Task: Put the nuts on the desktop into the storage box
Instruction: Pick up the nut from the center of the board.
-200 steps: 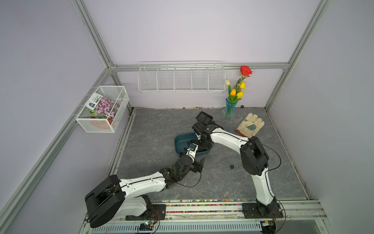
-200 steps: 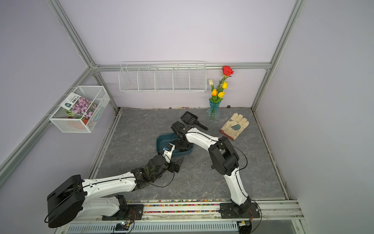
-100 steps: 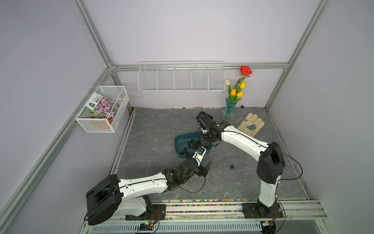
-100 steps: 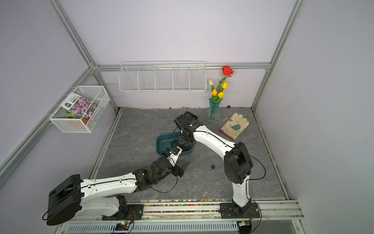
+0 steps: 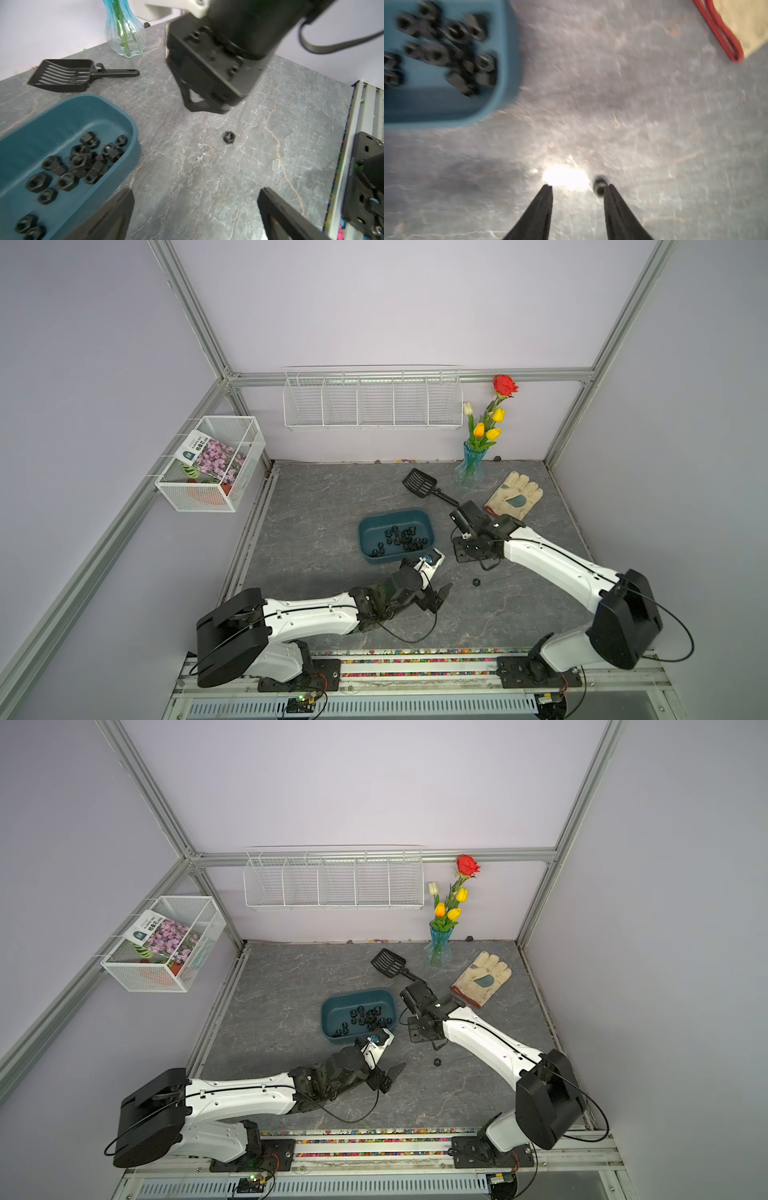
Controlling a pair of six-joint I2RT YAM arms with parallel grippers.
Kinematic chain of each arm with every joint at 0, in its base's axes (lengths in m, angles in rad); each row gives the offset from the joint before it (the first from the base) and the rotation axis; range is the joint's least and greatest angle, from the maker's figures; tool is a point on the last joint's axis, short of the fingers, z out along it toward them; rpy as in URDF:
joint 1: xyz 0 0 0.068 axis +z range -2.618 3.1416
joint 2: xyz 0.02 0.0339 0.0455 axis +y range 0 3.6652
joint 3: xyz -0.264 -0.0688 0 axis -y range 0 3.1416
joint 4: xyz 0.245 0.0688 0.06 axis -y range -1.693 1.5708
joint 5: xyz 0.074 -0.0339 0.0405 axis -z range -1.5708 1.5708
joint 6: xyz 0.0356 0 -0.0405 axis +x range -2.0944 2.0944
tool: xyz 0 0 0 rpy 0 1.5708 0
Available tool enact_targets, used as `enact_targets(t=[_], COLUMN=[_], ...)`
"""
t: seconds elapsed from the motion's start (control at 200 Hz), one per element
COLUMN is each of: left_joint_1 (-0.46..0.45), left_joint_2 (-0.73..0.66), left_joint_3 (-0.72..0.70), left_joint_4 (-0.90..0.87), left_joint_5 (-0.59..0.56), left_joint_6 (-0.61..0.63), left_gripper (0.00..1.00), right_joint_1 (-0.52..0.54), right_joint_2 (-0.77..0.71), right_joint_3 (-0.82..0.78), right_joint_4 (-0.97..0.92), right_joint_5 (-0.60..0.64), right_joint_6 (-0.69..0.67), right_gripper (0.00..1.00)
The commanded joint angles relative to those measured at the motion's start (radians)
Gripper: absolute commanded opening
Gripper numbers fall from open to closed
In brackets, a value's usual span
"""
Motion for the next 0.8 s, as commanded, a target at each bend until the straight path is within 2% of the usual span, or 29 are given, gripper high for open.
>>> enact_targets(t=[0.0, 0.17, 0.365, 0.795], left_joint_1=[-0.009, -0.011, -0.026, -0.037], left_joint_2=[0.039, 0.098, 0.165, 0.21], left_joint_3=[0.038, 0.056, 0.081, 0.088], left_joint_4=[0.047, 0.09, 0.099, 0.104], left_joint_5=[0.056, 0.101, 0.115, 0.133], left_joint_6=[0.006, -0.01, -0.019, -0.031], left_gripper=[0.98, 0.98, 0.98, 0.98], right_joint_1=[-0.023, -0.042, -0.052, -0.064], right_joint_2=[-0.075, -0.133, -0.111, -0.028], right_joint_3=[-0.092, -0.213, -0.323, -0.364], right_joint_4=[0.016, 0.053, 0.153, 0.232], right_joint_5=[0.016, -0.022, -0.086, -0.098], right_joint_6=[0.048, 0.081, 0.117, 0.123], right_gripper=[0.45, 0.46, 0.46, 0.45])
